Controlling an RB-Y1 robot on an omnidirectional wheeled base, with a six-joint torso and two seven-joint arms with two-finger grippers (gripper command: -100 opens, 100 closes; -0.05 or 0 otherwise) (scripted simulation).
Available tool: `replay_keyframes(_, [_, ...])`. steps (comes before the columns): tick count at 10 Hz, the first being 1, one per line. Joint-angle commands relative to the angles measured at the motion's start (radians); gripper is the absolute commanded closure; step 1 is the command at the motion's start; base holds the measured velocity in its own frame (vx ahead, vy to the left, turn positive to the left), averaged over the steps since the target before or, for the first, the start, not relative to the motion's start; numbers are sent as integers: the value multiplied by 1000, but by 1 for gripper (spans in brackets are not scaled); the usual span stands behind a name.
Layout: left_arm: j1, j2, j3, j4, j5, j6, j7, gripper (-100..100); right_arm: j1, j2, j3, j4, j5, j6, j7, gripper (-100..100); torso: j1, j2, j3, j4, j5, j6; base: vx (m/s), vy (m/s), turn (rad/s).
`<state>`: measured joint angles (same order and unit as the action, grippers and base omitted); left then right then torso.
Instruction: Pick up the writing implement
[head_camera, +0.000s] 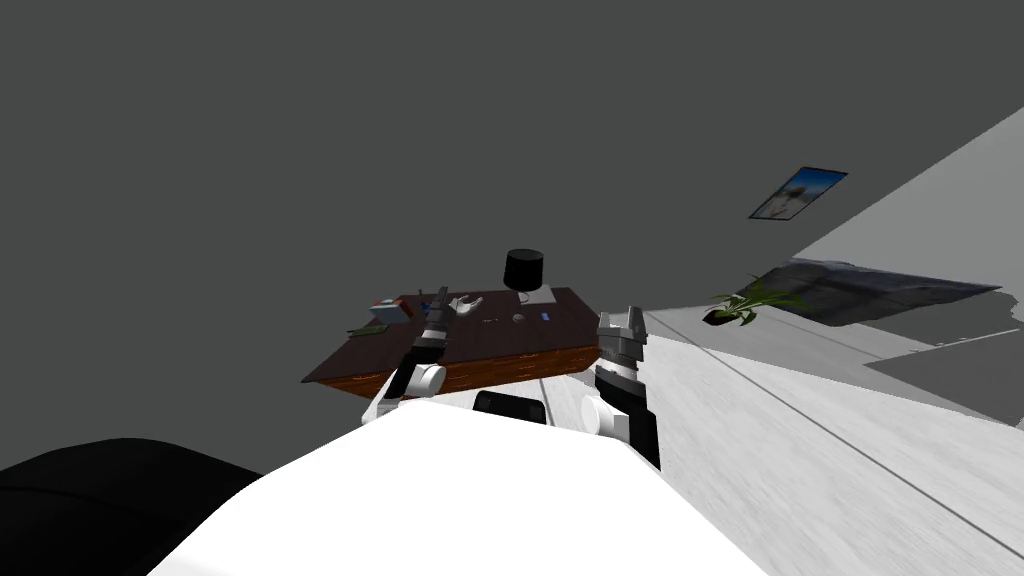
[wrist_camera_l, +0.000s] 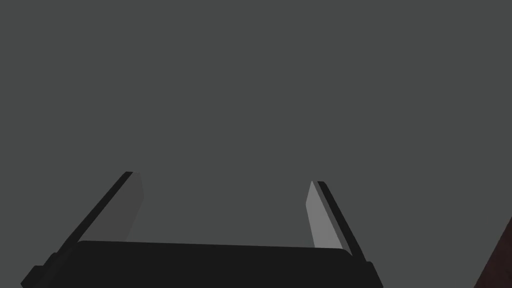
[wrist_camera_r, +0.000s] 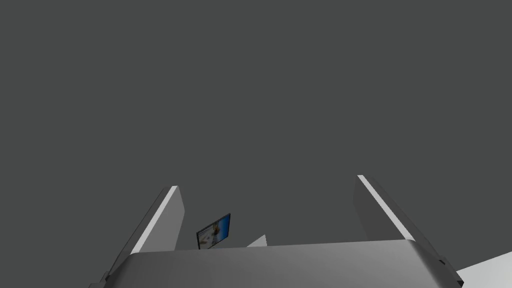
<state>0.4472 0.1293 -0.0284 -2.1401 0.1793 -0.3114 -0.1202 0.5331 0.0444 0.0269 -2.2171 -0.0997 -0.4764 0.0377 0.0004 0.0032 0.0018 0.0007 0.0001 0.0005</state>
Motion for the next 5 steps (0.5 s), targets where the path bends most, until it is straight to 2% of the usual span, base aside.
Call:
replay_keyframes(1, [-12,19,9,50,16,5,6,-100,0,0,0,0,0,0,0,0,0,0,0,0,0,0,-41,2,-121])
replay_keyframes(2, [-21,46,19,83,42,30,13,-100,0,0,0,0,0,0,0,0,1,0,0,0,0,-1,-46,-6,-198])
replay_keyframes(3, [-21,46,19,102,42,30,13,-100,0,0,0,0,0,0,0,0,0,0,0,0,0,0,-34,-2,-149])
replay_keyframes(4, [-32,73,31,142,69,58,20,-100,0,0,0,0,0,0,0,0,0,-1,0,0,0,-1,-32,-5,-214])
replay_keyframes(5, [-43,101,43,177,98,88,28,-100,0,0,0,0,0,0,0,0,0,-1,-1,0,0,0,-48,-9,-404])
